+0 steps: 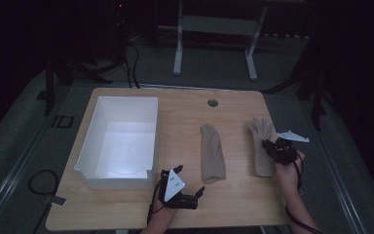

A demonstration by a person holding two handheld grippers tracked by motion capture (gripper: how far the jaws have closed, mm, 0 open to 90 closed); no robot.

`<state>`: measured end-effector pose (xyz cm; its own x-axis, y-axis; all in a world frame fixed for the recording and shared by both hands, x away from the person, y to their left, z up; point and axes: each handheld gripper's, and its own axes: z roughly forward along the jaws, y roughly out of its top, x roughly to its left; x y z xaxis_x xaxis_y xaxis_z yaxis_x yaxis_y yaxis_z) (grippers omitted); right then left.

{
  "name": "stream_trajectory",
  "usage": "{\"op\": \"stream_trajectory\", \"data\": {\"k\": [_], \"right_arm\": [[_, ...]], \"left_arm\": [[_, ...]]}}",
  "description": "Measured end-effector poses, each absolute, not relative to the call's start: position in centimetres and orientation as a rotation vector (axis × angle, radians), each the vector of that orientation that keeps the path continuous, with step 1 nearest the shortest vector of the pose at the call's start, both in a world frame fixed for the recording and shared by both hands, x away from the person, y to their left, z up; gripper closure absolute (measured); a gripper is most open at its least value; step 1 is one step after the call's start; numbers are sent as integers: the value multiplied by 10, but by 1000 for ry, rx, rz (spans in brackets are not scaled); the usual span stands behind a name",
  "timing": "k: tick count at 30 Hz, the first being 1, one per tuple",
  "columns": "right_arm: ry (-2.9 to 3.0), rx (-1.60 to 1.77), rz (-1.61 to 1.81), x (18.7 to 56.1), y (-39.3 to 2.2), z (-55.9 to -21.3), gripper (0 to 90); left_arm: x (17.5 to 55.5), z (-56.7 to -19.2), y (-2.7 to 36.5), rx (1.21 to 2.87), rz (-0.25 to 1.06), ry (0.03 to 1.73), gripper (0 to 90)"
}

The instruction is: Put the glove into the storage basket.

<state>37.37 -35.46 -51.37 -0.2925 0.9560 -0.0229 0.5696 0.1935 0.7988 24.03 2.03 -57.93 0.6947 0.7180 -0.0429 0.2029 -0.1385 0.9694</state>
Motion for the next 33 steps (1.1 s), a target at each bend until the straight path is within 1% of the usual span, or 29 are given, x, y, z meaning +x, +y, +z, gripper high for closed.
{"op": "stream_trajectory", "data": {"k": [10, 17, 25, 33], "right_arm": [[1876, 1409, 1015, 369, -328, -469, 824], [1881, 1375, 1053, 368, -299, -451, 824], [1929, 1351, 1080, 368, -258, -449, 824], [1990, 1337, 1079, 371, -218, -463, 825]], "left_arm": [[240, -579, 20, 1689, 527, 749, 3], [240, -579, 20, 1689, 528, 747, 3], [240, -579, 20, 1689, 530, 746, 3], [240, -579, 20, 1690, 532, 743, 4]]}}
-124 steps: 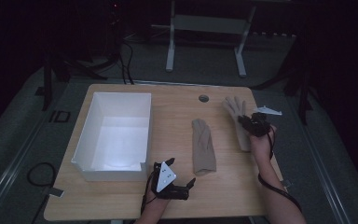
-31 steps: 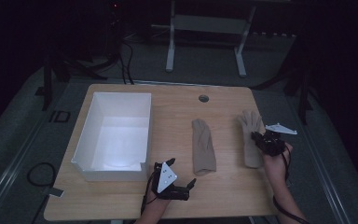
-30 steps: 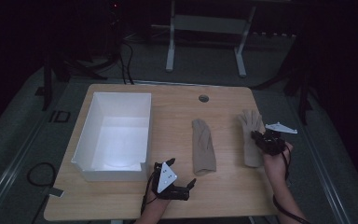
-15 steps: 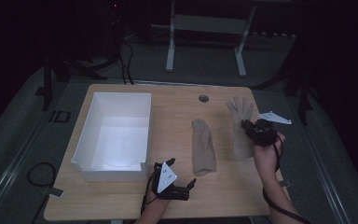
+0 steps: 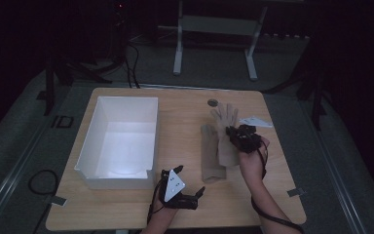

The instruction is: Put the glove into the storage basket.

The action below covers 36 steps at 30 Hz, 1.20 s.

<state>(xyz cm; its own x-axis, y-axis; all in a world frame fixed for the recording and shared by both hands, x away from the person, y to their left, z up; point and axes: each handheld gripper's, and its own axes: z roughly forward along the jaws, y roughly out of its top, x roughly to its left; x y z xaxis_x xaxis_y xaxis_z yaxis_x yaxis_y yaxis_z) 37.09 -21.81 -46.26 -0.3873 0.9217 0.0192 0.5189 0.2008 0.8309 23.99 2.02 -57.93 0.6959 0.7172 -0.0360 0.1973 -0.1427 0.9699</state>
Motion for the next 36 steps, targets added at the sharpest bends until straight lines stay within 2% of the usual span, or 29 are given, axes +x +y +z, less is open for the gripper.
{"op": "stream_trajectory", "data": {"k": [7, 23, 36], "right_arm": [[2029, 1357, 1049, 373, -199, -486, 824], [2103, 1403, 985, 375, -186, -530, 818], [2148, 1395, 968, 378, -185, -552, 758]], "left_arm": [[240, -579, 20, 1690, 528, 741, 3], [240, -579, 20, 1691, 525, 738, 3], [241, -579, 20, 1694, 518, 740, 3]]}}
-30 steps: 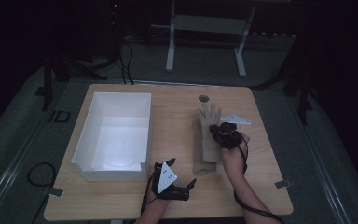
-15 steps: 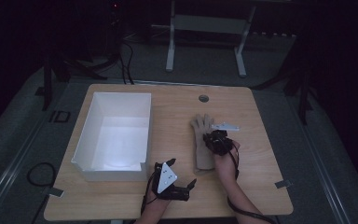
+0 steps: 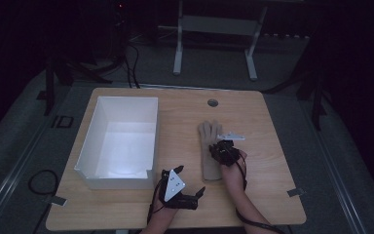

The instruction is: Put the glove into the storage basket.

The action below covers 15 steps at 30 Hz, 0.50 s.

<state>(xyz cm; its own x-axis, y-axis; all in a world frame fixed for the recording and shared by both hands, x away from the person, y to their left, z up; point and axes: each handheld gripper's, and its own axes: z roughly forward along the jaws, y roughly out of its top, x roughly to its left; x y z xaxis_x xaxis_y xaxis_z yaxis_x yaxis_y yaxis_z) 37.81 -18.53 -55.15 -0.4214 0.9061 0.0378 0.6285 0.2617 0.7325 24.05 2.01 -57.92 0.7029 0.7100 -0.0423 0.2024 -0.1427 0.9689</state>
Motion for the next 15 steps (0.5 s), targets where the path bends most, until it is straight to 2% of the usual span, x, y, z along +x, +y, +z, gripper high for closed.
{"op": "stream_trajectory", "data": {"k": [2, 4, 7, 9, 11, 12, 14, 15], "right_arm": [[2150, 1386, 980, 378, -186, -551, 722], [2162, 1362, 1006, 376, -188, -548, 626], [2163, 1327, 1036, 373, -193, -541, 542], [2157, 1302, 1058, 372, -199, -534, 451], [2150, 1300, 1078, 372, -205, -529, 396], [2150, 1300, 1078, 372, -205, -529, 396], [2128, 1315, 1116, 374, -215, -522, 317], [2128, 1315, 1116, 374, -215, -522, 317]], "left_arm": [[240, -579, 20, 1697, 524, 743, 4], [240, -579, 19, 1694, 530, 748, 4], [240, -579, 18, 1696, 538, 747, 4], [240, -579, 17, 1697, 541, 743, 4], [240, -579, 16, 1700, 527, 733, 4], [240, -579, 16, 1700, 527, 733, 4], [241, -578, 12, 1741, 496, 703, 3], [241, -578, 12, 1741, 496, 703, 3]]}}
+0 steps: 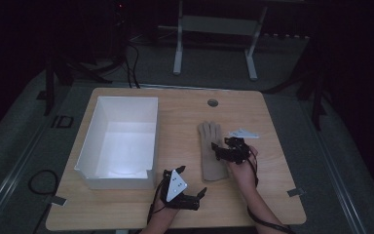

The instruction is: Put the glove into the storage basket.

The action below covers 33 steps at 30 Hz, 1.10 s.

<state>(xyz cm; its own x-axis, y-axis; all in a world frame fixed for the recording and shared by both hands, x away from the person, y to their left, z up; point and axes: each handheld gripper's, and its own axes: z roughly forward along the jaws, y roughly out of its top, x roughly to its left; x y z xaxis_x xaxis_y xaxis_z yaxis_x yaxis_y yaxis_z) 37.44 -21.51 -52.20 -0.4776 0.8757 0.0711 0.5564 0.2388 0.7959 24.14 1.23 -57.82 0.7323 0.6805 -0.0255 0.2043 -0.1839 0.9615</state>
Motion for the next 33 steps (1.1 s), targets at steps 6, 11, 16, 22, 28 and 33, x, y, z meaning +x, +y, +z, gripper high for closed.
{"op": "stream_trajectory", "data": {"k": [6, 11, 16, 22, 28, 33], "right_arm": [[2174, 1262, 1138, 379, -238, -513, 163], [2175, 1097, 1125, 379, -244, -505, 140], [2200, 1095, 1169, 385, -250, -495, 138], [2215, 1095, 1245, 393, -250, -488, 100], [2240, 1133, 1258, 408, -246, -494, 121], [2265, 1145, 1260, 424, -239, -502, 151]], "left_arm": [[251, -576, 2, 1831, 454, 666, 3], [260, -569, -5, 1862, 437, 640, 4], [270, -559, -14, 1918, 416, 566, 4], [288, -555, -22, 1959, 373, 532, 38], [292, -552, -31, 2005, 367, 393, 150], [296, -555, -37, 2054, 346, 350, 216]]}}
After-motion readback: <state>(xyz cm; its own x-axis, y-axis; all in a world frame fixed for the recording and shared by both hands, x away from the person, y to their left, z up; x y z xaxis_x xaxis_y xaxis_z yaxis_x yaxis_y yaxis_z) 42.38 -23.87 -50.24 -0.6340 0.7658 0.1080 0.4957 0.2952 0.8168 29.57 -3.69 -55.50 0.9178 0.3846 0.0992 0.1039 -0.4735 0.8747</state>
